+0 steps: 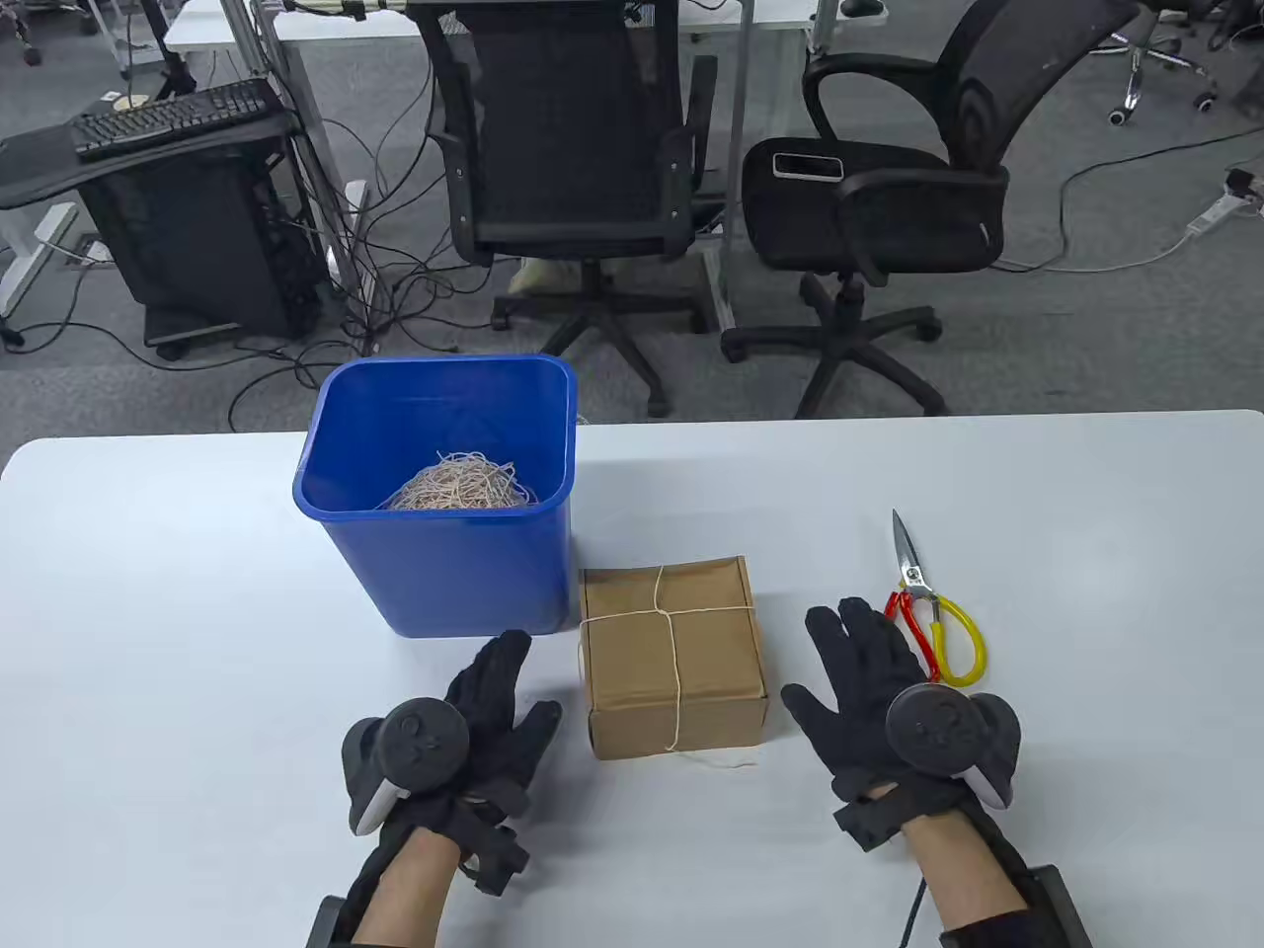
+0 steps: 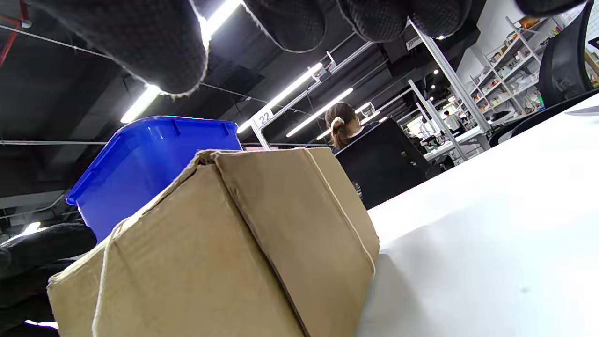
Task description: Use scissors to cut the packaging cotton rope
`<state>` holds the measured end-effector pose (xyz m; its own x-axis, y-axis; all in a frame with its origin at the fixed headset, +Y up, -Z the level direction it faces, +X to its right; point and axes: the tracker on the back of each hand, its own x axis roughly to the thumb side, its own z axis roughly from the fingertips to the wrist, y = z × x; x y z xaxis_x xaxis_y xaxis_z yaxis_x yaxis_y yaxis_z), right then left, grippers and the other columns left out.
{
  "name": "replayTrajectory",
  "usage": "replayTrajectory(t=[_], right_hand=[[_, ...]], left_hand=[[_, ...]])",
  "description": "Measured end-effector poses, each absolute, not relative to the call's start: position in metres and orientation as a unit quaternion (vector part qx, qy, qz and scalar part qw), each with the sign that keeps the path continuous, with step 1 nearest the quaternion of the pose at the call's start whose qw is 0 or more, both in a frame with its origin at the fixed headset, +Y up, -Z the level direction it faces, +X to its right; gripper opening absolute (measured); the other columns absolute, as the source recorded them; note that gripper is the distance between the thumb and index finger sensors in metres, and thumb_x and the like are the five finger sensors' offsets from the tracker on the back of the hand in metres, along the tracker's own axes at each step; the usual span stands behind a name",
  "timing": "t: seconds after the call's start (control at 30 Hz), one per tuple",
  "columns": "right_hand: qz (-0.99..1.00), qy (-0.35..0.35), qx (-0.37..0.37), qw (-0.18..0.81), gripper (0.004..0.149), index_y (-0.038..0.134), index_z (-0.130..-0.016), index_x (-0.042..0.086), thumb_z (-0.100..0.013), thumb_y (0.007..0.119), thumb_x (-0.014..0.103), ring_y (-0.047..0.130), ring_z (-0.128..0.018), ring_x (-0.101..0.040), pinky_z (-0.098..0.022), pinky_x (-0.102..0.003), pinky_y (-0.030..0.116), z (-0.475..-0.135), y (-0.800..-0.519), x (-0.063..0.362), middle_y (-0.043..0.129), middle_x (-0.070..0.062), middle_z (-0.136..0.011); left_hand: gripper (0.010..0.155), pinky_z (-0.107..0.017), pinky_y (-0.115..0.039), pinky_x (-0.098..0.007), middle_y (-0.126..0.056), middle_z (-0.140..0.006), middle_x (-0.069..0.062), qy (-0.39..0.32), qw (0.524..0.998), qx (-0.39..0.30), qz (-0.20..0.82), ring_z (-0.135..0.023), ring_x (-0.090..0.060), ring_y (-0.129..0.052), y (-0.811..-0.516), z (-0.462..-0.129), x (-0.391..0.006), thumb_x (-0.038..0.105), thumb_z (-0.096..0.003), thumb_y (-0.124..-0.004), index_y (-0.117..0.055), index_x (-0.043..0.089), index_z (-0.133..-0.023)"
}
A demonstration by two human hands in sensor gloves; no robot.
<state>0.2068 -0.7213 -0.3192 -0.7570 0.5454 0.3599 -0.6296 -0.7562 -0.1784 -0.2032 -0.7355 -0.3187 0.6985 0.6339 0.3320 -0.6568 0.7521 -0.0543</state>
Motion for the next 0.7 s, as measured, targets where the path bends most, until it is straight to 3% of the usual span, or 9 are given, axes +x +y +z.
replayTrajectory(t=[0.7], right_hand=[[0.929, -0.13, 0.15, 0.313, 0.074, 0.056, -0.107, 0.011, -0.047, 0.078, 0.049, 0.049, -0.092, -0.062, -0.055, -0.085, 0.045, -0.3164, -0.726, 0.2029, 0.049, -0.033, -0.11]], left_hand=[[0.076, -0.064, -0.043, -0.074, -0.037, -0.114, -0.022, -0.178, 0.907, 0.042, 0.379, -0.101, -0.053, -0.048, -0.7278, -0.319, -0.2074, 0.055, -0.0562, -0.063, -0.025, 0.025, -0.115]])
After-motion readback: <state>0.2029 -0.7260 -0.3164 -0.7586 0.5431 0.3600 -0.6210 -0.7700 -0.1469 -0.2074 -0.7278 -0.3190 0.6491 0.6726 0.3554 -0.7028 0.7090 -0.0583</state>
